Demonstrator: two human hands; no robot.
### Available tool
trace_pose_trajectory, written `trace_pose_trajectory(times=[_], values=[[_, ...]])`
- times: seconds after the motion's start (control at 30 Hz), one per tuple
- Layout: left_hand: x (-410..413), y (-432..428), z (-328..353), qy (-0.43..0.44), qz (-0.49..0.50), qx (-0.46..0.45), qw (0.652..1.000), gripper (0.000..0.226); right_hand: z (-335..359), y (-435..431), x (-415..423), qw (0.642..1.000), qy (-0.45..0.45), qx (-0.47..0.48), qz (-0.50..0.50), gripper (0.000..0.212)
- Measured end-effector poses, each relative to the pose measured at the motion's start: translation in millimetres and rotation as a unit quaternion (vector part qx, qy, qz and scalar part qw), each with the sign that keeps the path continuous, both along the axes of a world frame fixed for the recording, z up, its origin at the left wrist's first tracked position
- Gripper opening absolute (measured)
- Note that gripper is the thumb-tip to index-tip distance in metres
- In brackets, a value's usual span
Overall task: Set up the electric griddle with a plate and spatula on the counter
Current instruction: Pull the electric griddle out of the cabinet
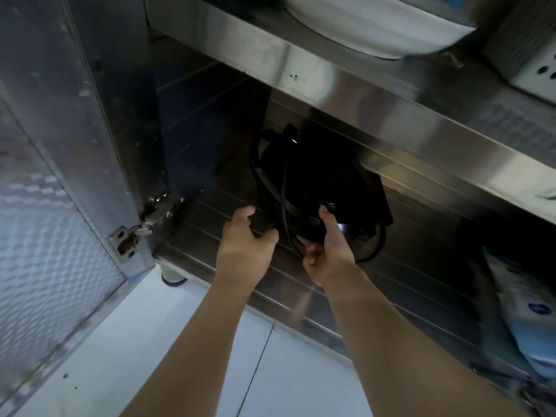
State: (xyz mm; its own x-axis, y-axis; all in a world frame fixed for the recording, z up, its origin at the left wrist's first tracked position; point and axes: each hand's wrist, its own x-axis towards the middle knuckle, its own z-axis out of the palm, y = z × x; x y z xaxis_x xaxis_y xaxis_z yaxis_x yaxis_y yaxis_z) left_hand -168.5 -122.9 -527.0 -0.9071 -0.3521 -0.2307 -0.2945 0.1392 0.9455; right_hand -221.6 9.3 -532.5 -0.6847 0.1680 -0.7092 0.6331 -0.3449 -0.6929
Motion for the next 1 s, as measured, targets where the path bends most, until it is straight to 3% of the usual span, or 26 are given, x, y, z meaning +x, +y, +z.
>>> trace_pose_trajectory(times=[0.17, 0.33, 0.43, 0.57, 0.6, 0.7, 0.8, 0.9, 1.0], values=[[4.5, 7.4, 21.3, 0.022, 0.068, -0.006, 0.997, 0.077, -6.0, 43.4, 38.5, 0.998, 0.008, 0.016, 0.064, 0.049], [7.8, 15.7, 35.3, 0.041, 0.075, 0.028, 0.996, 0.082, -2.0, 97.9, 65.8, 0.985, -0.01, 0.034, 0.169, 0.069], [10.5, 19.7, 32.8, 0.01, 0.044, 0.055, 0.997, 0.067, 6.2, 117.4, 78.4, 0.975, -0.039, 0.076, 0.204, 0.077], [18.2, 23.0, 32.3, 0.009, 0.073, 0.021, 0.997, 0.048, 31.0, 110.3, 81.9, 0.962, -0.014, 0.234, 0.139, 0.055], [20.4, 24.2, 33.2, 0.008, 0.082, 0.02, 0.996, 0.047, 35.7, 105.6, 79.4, 0.945, 0.013, 0.307, 0.11, 0.051], [27.5, 27.7, 34.0, -0.001, 0.093, 0.023, 0.995, 0.043, 49.6, 83.3, 77.2, 0.85, 0.134, 0.506, 0.06, 0.042], [35.3, 26.5, 32.1, -0.01, 0.095, 0.004, 0.995, 0.033, 61.1, 50.2, 83.6, 0.818, 0.241, 0.509, 0.115, 0.028], [39.9, 24.0, 34.0, -0.018, 0.097, -0.025, 0.995, 0.026, 61.4, 25.7, 89.5, 0.802, 0.233, 0.497, 0.235, 0.025], [46.2, 23.4, 36.5, -0.015, 0.089, -0.05, 0.995, 0.026, 58.3, 20.9, 94.7, 0.777, 0.213, 0.525, 0.274, 0.025]])
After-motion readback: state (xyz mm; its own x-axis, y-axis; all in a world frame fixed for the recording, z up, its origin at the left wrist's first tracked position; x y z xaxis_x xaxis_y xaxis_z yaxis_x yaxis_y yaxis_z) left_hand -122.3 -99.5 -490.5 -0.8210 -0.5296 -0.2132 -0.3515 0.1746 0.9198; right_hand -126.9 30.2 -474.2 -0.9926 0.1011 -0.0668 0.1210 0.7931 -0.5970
